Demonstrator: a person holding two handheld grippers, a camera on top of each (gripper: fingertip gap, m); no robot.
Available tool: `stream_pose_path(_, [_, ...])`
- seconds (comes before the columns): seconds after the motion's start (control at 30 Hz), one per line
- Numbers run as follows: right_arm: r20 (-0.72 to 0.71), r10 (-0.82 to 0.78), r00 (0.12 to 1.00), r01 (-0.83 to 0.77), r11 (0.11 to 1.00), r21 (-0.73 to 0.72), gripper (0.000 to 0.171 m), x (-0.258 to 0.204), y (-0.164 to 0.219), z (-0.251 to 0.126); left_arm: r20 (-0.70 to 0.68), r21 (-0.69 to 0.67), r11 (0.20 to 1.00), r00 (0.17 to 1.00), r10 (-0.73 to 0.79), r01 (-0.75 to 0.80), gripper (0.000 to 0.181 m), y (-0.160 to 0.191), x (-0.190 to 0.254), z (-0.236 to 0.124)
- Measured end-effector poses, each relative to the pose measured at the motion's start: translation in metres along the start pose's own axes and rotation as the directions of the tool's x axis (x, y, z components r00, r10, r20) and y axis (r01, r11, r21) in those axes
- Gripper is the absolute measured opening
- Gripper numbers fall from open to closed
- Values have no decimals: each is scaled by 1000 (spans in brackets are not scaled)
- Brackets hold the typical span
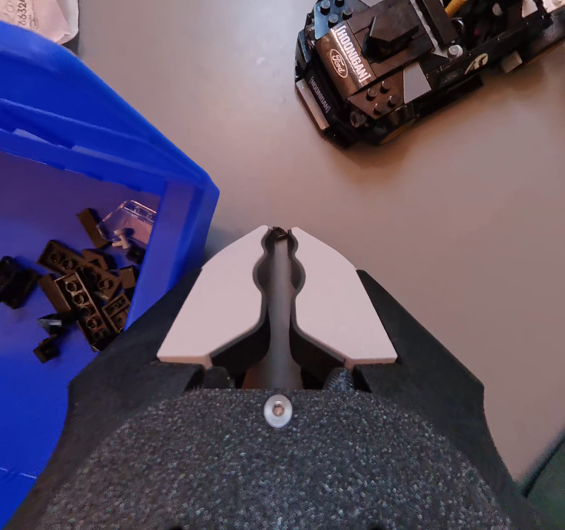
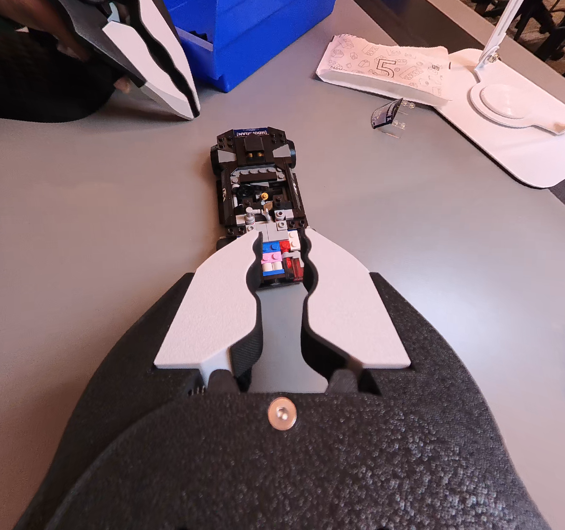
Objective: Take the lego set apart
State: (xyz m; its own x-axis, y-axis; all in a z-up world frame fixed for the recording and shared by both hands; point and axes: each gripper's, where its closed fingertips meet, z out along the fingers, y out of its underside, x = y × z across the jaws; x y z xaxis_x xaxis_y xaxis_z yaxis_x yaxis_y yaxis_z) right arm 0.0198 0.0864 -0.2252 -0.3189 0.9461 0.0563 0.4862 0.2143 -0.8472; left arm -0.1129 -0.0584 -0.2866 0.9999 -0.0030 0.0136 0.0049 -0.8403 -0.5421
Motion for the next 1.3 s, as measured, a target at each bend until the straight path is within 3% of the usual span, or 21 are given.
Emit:
stream_pose_path(0.13, [-13,5,1000,-5,1000,12,23,3,-2,-2,-24,155,988,1000,2,2,8,-23,0,-32])
stream_pose_path(0.2, [-11,12,1000,-12,1000,13,23,4,-2,-2,96,254,967,995,-27,1,8,-43,-27,-62])
stream_pose_path(0.3, [1,14,1000,-14,1000,8,23,2,0,-1,214,195,980,974,-72,30,9,-36,-70,-71])
stream_pose_path(0.4, [-6,1,1000,-1,1000,-4,23,2,1,0,94,97,986,985,-142,133,30,-16,-76,-49])
stream_pose_path(0.43, [-12,-1,1000,1,1000,-6,23,3,1,-1,46,110,980,985,-169,163,25,-16,-74,-47])
stream_pose_path(0.53, [-19,10,1000,-10,1000,4,23,5,0,-3,-39,113,974,981,-192,195,42,-14,-67,-49])
stream_pose_path(0.67, [-13,22,1000,-22,1000,5,23,6,1,-2,-66,159,970,982,-178,186,44,-18,-63,-54])
stream_pose_path(0.83, [21,-2,1000,2,999,-41,25,-3,7,3,-131,323,943,991,-34,75,40,-49,-30,-69])
stream_pose_path(1.0, [57,-105,993,111,986,-122,28,-22,16,11,-200,300,943,957,210,-144,45,-60,27,-41])
stream_pose_path(1.17, [10,-281,960,279,950,-137,28,-40,15,16,-166,287,912,923,348,-292,52,-71,54,-9])
stream_pose_path(1.3, [-53,-284,957,273,949,-159,28,-44,23,18,-58,288,853,881,469,-435,63,-82,57,6])
